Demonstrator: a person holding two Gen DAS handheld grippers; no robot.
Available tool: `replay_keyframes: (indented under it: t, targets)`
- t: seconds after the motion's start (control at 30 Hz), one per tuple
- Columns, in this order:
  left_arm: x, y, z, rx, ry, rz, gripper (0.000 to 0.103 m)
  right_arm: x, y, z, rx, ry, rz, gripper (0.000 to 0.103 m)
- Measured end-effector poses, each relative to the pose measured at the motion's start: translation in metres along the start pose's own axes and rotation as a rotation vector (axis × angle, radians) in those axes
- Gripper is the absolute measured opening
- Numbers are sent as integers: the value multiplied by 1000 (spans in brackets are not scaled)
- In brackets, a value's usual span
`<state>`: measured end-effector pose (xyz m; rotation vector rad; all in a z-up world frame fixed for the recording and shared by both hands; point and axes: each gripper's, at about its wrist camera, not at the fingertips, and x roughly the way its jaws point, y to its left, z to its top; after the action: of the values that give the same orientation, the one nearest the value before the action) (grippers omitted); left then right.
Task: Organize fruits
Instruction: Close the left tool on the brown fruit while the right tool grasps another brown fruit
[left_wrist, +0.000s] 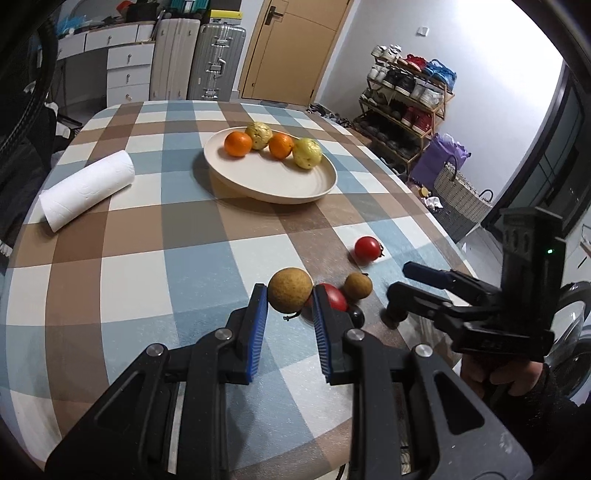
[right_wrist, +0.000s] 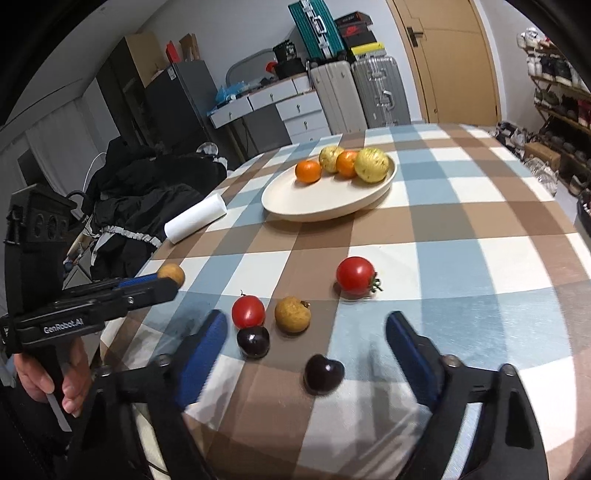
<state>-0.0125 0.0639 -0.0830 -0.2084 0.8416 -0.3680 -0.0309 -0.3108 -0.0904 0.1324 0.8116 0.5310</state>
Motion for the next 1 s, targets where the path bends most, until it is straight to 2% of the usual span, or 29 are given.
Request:
replay_keyframes:
  t: [0.2, 0.27, 0.33, 0.43, 0.5, 0.57, 0.8, 1.0]
  targets:
    - [5, 8, 3, -14, 9, 0, 22, 24, 2, 6, 4, 52, 21, 70]
    - [7, 9, 4, -17, 12, 0, 22, 30, 2, 7, 10, 69, 33, 58]
    - [8, 9, 5, -16, 13, 1, 22, 34, 2, 7, 10, 75, 39, 55]
    - [11, 9, 9, -15, 15, 5, 22, 38, 3, 7, 10, 82, 52, 41]
    - [12, 9, 11, -16, 13, 10, 22, 39, 2, 6, 12, 83, 51, 38]
    - [13, 8, 14, -17, 11, 15, 22, 40, 0, 7, 22, 88, 63, 29]
    - [25, 11, 28, -32, 36, 13, 22, 39, -5, 6, 44, 79, 92, 26]
    - [32, 15, 50, -39, 23, 20, 22, 25, -16, 18, 74, 13, 96, 26]
